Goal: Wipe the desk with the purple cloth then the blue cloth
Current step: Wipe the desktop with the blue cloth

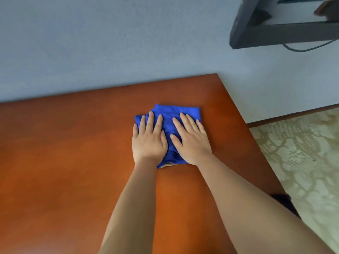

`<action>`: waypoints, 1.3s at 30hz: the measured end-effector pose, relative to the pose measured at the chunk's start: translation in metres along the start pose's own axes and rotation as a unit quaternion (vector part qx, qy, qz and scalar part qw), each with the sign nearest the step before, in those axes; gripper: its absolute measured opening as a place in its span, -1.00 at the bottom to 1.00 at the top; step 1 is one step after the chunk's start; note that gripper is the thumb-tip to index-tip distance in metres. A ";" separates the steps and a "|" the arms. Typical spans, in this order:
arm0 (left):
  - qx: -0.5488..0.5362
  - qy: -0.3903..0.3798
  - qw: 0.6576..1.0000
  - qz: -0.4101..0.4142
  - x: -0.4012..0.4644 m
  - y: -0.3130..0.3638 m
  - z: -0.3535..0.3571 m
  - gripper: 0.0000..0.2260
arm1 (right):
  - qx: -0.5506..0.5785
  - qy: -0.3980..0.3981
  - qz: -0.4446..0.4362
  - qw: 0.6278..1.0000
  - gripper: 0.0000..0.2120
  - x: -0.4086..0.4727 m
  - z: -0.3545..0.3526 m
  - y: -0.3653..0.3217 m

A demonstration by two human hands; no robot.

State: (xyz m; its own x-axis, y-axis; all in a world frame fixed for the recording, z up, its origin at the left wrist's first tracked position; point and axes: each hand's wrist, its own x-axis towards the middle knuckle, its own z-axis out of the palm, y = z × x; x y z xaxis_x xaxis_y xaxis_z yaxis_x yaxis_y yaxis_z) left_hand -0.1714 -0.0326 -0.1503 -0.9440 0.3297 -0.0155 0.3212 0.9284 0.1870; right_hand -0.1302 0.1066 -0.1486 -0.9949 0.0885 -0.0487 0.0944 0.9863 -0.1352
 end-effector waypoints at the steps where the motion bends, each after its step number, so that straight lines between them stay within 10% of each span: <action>1: 0.000 -0.001 1.000 -0.001 -0.017 0.009 0.001 -0.48 | 0.000 -0.003 -0.002 1.000 -0.28 -0.017 0.000 0.005; 14: -0.003 -0.022 1.000 -0.018 -0.116 0.098 0.014 -0.36 | 0.027 0.023 -0.017 0.999 -0.41 -0.128 0.001 0.070; 39: -0.029 0.030 0.999 -0.032 0.120 0.089 0.016 -0.51 | -0.006 0.038 -0.041 0.998 -0.27 0.107 -0.019 0.120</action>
State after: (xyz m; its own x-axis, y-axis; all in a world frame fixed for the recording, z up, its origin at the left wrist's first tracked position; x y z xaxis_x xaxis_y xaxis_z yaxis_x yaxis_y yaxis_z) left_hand -0.2543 0.0926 -0.1512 -0.9660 0.2568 0.0297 0.2561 0.9354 0.2437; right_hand -0.2263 0.2367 -0.1508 -0.9992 0.0177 0.0372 0.0130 0.9923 -0.1230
